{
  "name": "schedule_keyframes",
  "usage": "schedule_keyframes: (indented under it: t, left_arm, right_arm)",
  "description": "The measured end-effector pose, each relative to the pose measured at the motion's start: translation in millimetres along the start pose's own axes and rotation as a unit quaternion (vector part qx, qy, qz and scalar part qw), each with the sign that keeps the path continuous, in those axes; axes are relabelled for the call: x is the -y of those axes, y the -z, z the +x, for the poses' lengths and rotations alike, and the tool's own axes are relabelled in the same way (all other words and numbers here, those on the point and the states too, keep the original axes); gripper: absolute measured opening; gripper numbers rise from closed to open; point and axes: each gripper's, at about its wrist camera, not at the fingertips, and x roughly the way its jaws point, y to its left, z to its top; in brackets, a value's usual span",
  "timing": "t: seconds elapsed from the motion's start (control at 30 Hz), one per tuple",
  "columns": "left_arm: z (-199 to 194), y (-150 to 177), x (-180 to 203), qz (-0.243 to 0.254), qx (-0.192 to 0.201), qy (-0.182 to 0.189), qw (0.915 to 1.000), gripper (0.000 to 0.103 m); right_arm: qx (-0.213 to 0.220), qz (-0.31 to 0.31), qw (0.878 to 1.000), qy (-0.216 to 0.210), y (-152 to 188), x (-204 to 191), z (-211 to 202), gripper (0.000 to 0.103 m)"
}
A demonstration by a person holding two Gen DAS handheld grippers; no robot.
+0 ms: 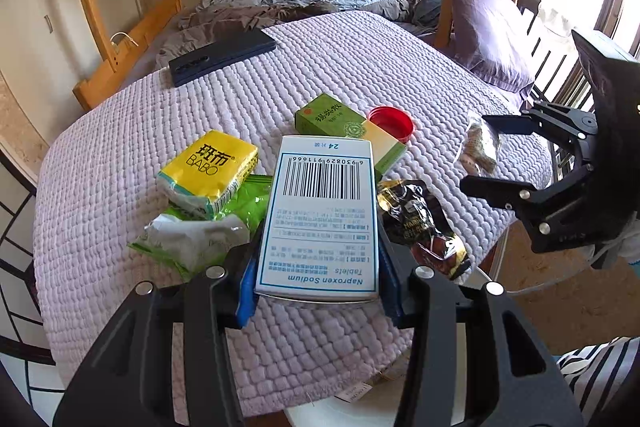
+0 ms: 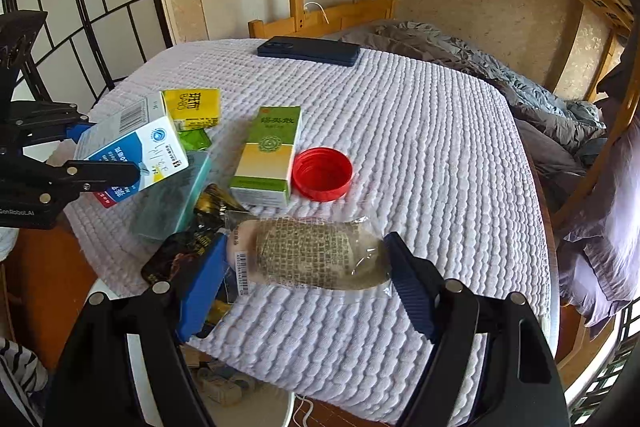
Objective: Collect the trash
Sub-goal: 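Carry the Naproxen box and grain-snack bag over the white bin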
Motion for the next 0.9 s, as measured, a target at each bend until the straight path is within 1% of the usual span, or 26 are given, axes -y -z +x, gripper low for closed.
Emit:
schedule_keyframes:
  t: [0.23,0.43,0.77,0.9]
  left_arm:
    - [-13.6,19.3,14.2,-0.002,-0.005,-0.007,1.0000,0.049]
    - [-20.6,39.6,21.1,-0.009,-0.017,-0.010,0.9998,0.049]
    - [-27.8,67.3,31.1,-0.025,-0.038,-0.013,0.9989,0.049]
    - [-29.6,76.9,37.4,-0.024,-0.046,-0.016,0.9986,0.049]
  right_arm:
    - [0.001,-0.001,1.000,-0.030,14.1,-24.2,-18.2,0.077]
    - [-0.008,-0.006,0.999,-0.050,27.2,-42.1,-25.5,0.077]
    - [-0.026,-0.017,0.998,-0.063,46.3,-66.8,-32.2,0.077]
    - [-0.032,-0.018,0.997,-0.066,54.3,-72.9,-34.4,0.077]
